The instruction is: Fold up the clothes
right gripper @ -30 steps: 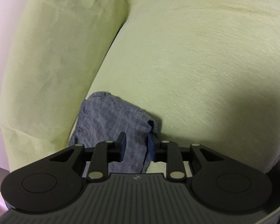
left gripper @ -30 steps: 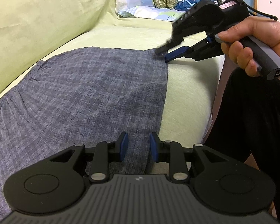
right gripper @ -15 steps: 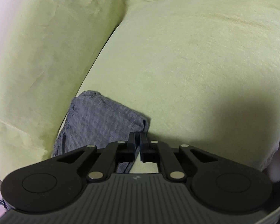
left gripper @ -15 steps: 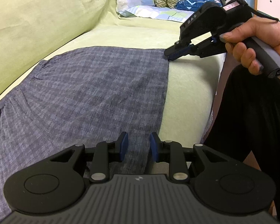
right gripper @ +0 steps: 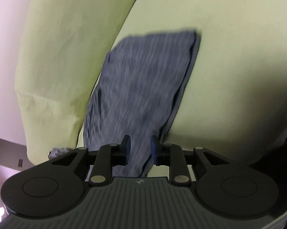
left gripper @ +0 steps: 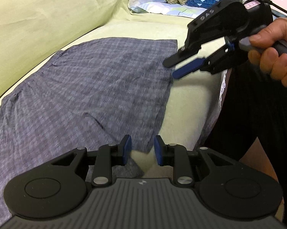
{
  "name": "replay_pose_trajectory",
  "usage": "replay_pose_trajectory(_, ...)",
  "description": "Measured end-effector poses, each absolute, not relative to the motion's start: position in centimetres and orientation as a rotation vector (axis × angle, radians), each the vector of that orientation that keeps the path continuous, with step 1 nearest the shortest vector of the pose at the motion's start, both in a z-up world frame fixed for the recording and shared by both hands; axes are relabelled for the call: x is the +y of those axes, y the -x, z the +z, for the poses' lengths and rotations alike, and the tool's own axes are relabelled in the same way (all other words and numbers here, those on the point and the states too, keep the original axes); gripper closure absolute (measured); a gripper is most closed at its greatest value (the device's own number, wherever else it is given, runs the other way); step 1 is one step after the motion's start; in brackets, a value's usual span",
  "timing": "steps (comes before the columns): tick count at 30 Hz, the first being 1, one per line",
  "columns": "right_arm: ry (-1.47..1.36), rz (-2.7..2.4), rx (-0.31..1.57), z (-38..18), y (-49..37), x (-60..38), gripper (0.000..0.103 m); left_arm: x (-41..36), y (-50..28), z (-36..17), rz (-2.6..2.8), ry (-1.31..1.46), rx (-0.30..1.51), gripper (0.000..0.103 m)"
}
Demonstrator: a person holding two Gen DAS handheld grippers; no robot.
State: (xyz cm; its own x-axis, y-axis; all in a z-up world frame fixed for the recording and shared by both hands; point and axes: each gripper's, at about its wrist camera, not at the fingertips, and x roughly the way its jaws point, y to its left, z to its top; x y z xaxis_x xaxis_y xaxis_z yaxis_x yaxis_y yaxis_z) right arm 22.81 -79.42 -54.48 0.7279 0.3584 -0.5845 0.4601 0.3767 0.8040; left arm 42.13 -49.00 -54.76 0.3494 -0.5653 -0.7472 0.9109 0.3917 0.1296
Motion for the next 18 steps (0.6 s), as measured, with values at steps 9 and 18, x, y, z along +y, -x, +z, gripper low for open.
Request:
replay_pose_trajectory(9, -1.262, -0.044, 0.855, -55.6, -24.1, -76.7, 0.082, -49.2, -42.1, -54.7, -1.052, -0.586, 0.650, 0.072)
replay_pose_trajectory(18, -1.295, -0.050, 0.867, -56.5, -24.6, -76.3, 0.080, -49.7, -42.2, -54.9, -1.056, -0.594, 0.642, 0.072)
